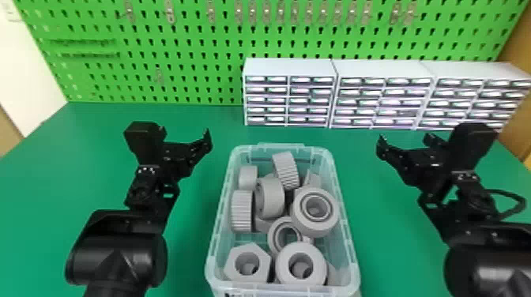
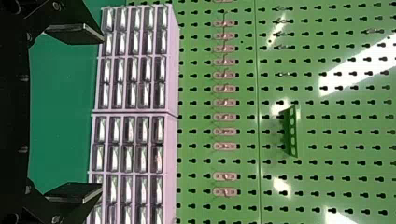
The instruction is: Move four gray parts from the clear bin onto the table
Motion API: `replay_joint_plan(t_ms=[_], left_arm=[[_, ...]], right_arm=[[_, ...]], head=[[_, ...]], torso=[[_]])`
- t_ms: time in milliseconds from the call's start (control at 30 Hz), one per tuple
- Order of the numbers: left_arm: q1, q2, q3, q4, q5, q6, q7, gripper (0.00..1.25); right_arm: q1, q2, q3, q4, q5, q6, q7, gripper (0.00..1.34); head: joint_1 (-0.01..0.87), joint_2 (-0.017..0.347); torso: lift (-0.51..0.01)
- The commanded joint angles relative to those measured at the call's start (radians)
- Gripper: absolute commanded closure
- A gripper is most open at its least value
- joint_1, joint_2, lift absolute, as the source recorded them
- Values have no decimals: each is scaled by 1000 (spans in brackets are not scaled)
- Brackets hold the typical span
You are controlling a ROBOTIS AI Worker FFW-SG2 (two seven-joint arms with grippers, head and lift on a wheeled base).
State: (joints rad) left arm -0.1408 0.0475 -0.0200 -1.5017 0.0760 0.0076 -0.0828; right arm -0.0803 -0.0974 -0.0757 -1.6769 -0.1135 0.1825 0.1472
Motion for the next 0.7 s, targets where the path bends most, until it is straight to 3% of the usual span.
replay_joint_plan(t_ms=[0, 667], left_arm=[[1, 0, 0, 0, 1, 0, 0, 160], [7, 0, 2, 3, 11, -3, 0, 160]], right_arm=[[-4, 1, -7, 0, 3, 0, 0, 177], [2, -7, -12, -11, 6, 0, 0, 177]], head=[[693, 72], [693, 72]], torso=[[-52], [-52]])
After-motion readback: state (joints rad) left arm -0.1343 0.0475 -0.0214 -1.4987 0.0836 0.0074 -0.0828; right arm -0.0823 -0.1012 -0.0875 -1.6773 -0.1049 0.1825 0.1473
